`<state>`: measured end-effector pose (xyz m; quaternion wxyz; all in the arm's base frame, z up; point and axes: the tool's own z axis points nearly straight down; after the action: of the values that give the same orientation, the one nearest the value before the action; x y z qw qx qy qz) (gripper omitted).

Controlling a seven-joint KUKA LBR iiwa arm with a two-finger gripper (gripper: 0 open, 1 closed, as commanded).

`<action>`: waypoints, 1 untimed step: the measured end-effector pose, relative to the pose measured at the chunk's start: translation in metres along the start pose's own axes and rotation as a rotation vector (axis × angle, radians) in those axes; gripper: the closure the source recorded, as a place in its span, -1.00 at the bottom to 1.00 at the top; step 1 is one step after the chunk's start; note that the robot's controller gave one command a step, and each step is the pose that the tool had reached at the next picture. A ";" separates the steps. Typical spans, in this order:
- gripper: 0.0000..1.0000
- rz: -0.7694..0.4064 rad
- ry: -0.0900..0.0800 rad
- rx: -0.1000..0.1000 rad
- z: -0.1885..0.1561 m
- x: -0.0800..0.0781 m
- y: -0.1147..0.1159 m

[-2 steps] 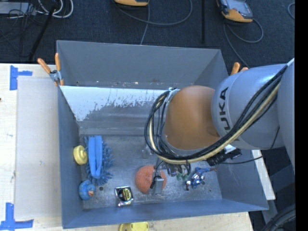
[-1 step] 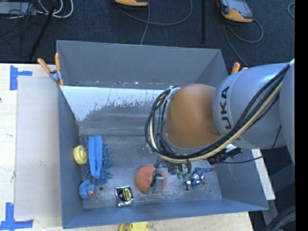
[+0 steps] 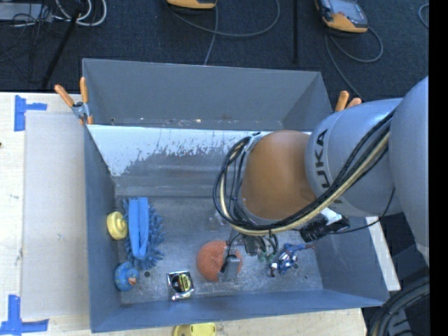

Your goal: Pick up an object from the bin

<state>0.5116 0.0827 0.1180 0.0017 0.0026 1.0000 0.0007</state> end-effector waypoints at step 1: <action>1.00 -0.013 0.001 0.001 0.033 -0.011 -0.017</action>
Offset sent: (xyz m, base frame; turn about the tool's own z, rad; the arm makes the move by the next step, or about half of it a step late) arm 0.0000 0.0000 0.0000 0.0000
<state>0.5224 0.0662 0.0855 0.0010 -0.0040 1.0000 0.0004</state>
